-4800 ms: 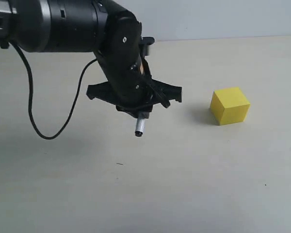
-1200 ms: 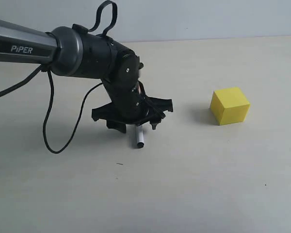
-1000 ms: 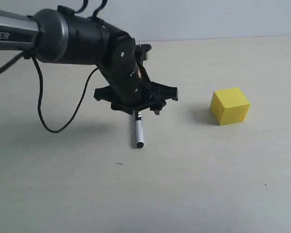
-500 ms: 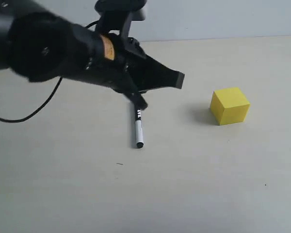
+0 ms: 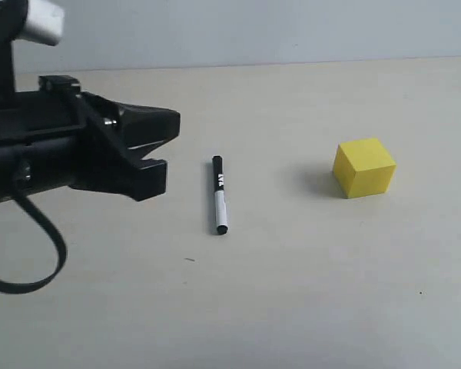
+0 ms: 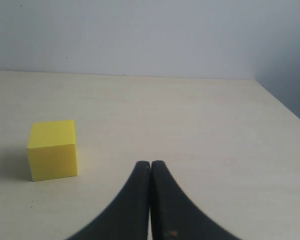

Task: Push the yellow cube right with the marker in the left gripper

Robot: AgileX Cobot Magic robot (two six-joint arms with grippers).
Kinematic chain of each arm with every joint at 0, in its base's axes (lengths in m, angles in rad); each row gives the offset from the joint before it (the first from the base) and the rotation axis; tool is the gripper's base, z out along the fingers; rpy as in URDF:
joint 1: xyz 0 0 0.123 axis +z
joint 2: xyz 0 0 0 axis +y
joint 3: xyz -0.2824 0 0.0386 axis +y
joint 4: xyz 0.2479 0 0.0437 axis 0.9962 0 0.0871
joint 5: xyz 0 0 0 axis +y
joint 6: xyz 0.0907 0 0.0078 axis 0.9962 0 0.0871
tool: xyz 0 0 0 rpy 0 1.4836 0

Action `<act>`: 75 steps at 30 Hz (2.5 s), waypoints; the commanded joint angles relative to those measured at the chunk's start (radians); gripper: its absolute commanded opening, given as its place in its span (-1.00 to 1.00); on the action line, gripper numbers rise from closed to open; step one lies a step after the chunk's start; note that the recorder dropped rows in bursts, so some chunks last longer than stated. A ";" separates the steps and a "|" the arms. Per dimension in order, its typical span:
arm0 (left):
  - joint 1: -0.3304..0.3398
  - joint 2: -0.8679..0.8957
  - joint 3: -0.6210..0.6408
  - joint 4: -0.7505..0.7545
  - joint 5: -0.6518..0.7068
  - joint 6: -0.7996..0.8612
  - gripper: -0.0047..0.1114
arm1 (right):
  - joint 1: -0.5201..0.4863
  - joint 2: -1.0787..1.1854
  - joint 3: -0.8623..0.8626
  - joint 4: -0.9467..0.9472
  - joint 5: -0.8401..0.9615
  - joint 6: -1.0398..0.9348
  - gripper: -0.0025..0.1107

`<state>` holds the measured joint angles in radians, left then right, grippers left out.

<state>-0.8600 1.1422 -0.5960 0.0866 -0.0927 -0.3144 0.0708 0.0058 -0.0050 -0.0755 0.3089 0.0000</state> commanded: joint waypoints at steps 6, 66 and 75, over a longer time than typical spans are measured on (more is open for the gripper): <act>-0.005 -0.095 0.019 0.020 0.028 0.008 -0.92 | -0.006 -0.006 0.005 -0.001 -0.006 0.000 -0.96; 0.512 -1.142 0.477 0.037 0.196 0.167 -0.92 | -0.006 -0.006 0.005 -0.001 -0.011 0.000 -0.96; 0.562 -1.142 0.581 0.041 0.188 0.254 -0.92 | -0.006 -0.006 0.005 -0.001 -0.011 0.000 -0.96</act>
<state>-0.3292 0.0054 -0.0366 0.1221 0.1039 -0.0596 0.0708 0.0058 -0.0050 -0.0755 0.3089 0.0000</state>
